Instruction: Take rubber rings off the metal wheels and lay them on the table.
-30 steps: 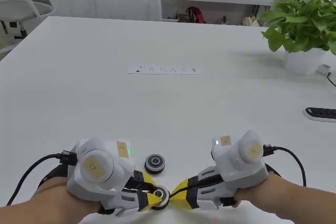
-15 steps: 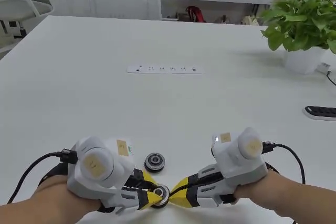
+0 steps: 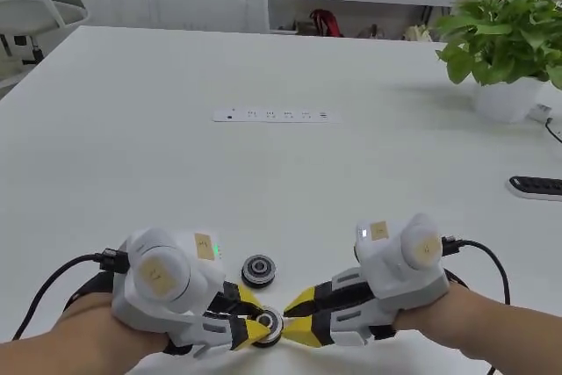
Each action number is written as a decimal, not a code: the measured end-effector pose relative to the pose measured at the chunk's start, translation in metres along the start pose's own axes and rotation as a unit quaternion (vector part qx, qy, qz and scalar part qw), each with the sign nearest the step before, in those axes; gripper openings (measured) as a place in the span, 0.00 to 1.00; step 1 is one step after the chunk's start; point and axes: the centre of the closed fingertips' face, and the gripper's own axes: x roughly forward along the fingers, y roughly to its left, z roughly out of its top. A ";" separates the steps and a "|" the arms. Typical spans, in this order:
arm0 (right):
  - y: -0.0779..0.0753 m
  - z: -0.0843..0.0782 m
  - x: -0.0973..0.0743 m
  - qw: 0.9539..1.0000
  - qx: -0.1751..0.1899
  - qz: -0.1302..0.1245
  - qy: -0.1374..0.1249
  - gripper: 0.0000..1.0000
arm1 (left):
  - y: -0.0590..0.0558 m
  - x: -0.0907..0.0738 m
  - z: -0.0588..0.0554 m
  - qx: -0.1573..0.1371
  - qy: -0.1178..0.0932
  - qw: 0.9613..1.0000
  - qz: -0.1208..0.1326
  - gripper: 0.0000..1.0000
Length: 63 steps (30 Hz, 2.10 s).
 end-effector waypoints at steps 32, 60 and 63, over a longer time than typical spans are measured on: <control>0.005 0.003 0.009 1.000 -0.023 0.008 0.007 0.21 | -0.001 0.000 0.000 -0.001 -0.001 1.000 0.000 0.13; 0.000 -0.005 0.005 0.999 -0.021 -0.001 0.028 0.07 | 0.000 0.000 0.000 -0.001 0.001 1.000 0.002 0.13; -0.002 -0.005 0.004 1.000 -0.012 -0.006 0.027 0.02 | 0.000 0.001 0.001 -0.001 0.001 1.000 0.002 0.13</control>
